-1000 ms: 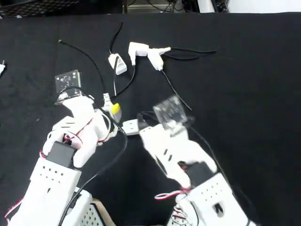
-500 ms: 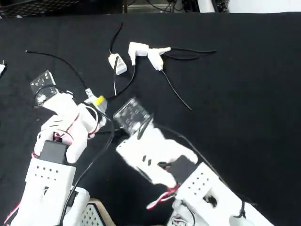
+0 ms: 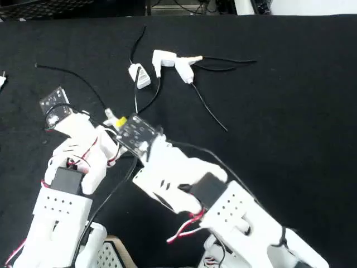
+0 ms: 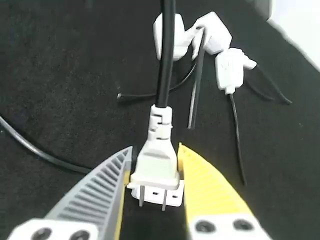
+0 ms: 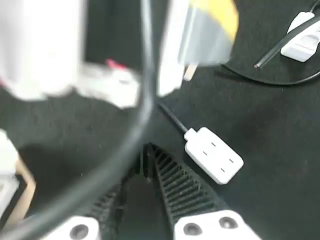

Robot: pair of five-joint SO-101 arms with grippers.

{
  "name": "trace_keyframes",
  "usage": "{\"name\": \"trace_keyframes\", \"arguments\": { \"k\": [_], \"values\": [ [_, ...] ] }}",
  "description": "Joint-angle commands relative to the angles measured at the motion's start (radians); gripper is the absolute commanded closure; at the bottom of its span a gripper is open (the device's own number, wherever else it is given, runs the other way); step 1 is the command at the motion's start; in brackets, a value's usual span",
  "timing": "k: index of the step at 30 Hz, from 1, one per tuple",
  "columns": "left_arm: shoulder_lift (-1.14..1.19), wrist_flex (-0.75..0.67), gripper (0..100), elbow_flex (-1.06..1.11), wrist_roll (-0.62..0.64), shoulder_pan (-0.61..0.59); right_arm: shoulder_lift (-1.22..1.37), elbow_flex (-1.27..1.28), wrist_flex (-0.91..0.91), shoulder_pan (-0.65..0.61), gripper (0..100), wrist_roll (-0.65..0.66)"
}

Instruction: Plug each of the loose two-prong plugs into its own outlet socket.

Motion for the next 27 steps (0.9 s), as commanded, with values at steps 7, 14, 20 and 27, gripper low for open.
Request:
{"name": "trace_keyframes", "arguments": {
  "k": [7, 14, 20, 27],
  "values": [
    [-0.018, -0.02, 97, -0.045, 0.04, 0.076, -0.091, -0.125, 0.092, 0.012, 98.6, 0.015],
    [-0.018, 0.04, 97, -0.12, 0.078, 0.219, -0.367, -0.128, 0.21, 0.02, 98.6, 0.025],
    [-0.018, 0.052, 97, -0.205, 0.11, 0.239, -0.417, -0.127, 0.236, 0.149, 98.6, 0.037],
    [-0.017, -0.015, 97, -0.234, 0.127, 0.24, -0.38, -0.137, 0.245, 0.189, 98.6, 0.031]
  ]
}}
